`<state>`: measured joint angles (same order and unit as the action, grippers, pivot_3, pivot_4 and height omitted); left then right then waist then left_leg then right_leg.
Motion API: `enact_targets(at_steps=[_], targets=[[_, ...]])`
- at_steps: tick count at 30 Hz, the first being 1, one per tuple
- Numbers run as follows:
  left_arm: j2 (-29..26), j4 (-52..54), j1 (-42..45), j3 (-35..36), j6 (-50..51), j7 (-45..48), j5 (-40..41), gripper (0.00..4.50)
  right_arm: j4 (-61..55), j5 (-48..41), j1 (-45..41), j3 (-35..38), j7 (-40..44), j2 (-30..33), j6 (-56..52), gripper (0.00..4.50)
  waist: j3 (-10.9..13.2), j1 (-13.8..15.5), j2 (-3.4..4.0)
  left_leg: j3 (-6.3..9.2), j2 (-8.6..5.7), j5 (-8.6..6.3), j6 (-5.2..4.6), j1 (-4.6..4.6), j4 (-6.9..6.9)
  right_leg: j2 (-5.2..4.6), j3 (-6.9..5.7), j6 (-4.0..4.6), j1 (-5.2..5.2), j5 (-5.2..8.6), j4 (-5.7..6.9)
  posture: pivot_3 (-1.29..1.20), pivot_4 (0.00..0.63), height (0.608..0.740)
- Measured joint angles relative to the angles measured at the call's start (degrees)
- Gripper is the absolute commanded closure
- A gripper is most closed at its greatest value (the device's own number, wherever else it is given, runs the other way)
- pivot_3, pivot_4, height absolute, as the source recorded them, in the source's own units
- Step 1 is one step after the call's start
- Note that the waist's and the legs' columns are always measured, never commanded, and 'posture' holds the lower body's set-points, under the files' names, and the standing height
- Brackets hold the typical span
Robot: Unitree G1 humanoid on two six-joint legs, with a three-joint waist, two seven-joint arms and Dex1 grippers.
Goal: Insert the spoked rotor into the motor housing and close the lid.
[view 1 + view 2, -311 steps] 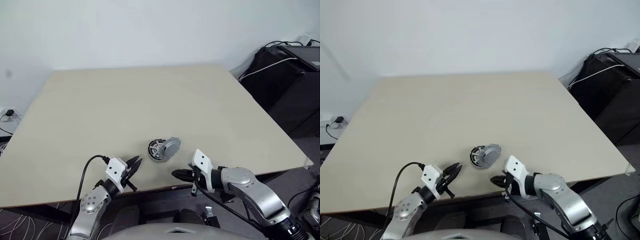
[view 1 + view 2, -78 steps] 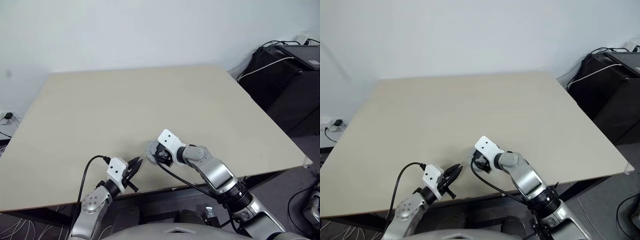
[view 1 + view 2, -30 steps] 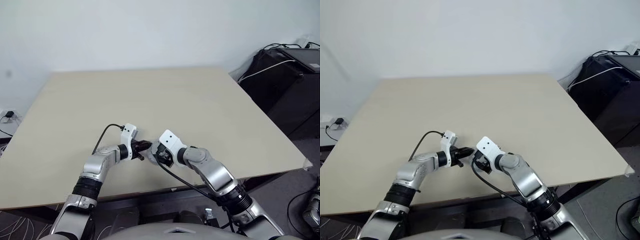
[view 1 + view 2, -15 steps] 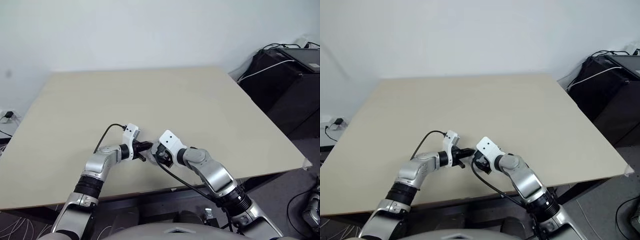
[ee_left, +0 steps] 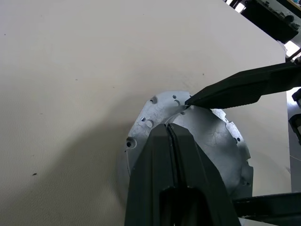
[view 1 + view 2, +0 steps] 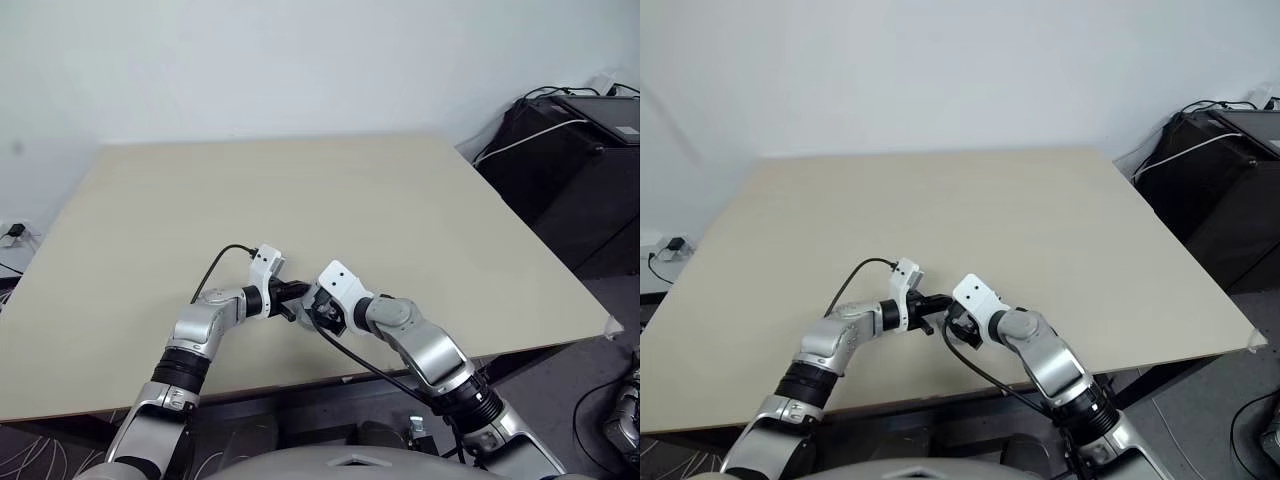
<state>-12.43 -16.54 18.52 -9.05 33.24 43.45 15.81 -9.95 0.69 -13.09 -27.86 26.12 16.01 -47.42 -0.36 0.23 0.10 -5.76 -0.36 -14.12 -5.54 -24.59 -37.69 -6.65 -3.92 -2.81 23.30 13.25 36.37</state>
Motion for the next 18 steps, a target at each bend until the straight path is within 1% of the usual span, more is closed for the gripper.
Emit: enact_targets(at_steps=[4, 8, 18], targets=[[0.33, -1.21, 0.92, 0.0, -0.1, -2.67, -1.43, 4.47, 0.11, -0.01, -0.03, 0.0, -0.04, -0.09, 0.0, 1.24, -0.03, 0.01, -0.01, 0.01, 0.0, 0.0, 0.0, 0.0, 0.0, 0.0, 0.0, 0.0, 0.0, 0.0, 0.0, 0.0, 0.0, 0.74], [0.32, -1.31, 0.93, -0.26, -0.14, -3.2, -1.89, 4.47, 0.25, -0.02, -0.03, 0.04, -0.07, -0.22, 0.0, 1.24, -0.11, -0.02, 0.05, 0.01, 0.0, 0.0, 0.0, 0.0, 0.03, 0.0, 0.0, 0.0, 0.0, 0.0, -0.02, 0.0, 0.0, 0.74], [-0.08, -0.05, 0.42, -0.45, 2.46, -1.07, -1.12, 4.47, 0.24, -0.08, 0.18, 0.28, -0.04, -0.29, 0.0, 1.24, -0.41, -0.04, 0.16, 0.01, 0.0, -0.01, -0.01, 0.01, 0.09, 0.0, -0.01, 0.0, -0.01, 0.0, -0.12, 0.0, 0.0, 0.74]])
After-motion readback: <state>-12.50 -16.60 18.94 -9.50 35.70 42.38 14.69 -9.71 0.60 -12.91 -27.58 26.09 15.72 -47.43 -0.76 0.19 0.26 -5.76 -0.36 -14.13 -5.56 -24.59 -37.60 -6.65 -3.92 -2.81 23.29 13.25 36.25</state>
